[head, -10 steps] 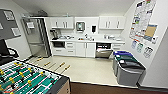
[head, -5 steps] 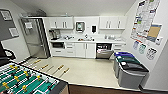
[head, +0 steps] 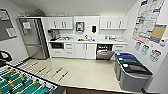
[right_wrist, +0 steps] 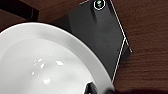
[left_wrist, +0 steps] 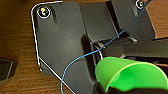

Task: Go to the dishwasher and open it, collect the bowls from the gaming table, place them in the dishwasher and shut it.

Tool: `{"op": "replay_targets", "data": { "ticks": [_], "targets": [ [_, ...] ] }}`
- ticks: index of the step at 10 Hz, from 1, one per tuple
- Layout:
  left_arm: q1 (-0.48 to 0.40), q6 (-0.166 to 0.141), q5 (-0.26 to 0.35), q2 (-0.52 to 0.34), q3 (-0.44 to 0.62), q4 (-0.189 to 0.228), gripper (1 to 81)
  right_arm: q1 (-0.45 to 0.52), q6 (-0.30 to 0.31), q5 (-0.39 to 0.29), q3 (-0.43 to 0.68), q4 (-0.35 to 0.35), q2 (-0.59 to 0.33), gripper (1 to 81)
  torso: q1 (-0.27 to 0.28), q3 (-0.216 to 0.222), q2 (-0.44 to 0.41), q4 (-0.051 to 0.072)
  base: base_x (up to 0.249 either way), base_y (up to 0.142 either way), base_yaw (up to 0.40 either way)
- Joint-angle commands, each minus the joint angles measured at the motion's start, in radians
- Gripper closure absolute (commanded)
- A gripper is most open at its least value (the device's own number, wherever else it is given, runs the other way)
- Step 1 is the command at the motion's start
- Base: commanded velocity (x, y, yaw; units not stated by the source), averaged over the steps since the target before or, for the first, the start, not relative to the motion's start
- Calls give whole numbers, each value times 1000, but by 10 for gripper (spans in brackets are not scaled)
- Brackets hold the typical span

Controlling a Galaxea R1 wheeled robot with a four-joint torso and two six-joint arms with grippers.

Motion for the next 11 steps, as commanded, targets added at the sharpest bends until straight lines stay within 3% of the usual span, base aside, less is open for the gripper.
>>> {"op": "replay_targets", "data": {
  "ticks": [1,11],
  "targets": [
    [-44,1,45,-2,-1,7,811,44,-4,-46,-2,-11,-9,811,0,0,0,0,162,0,0],
    [-44,1,45,0,-1,7,811,44,-4,-42,-2,-9,-10,811,0,0,0,0,157,-95,0]
  ]
}}
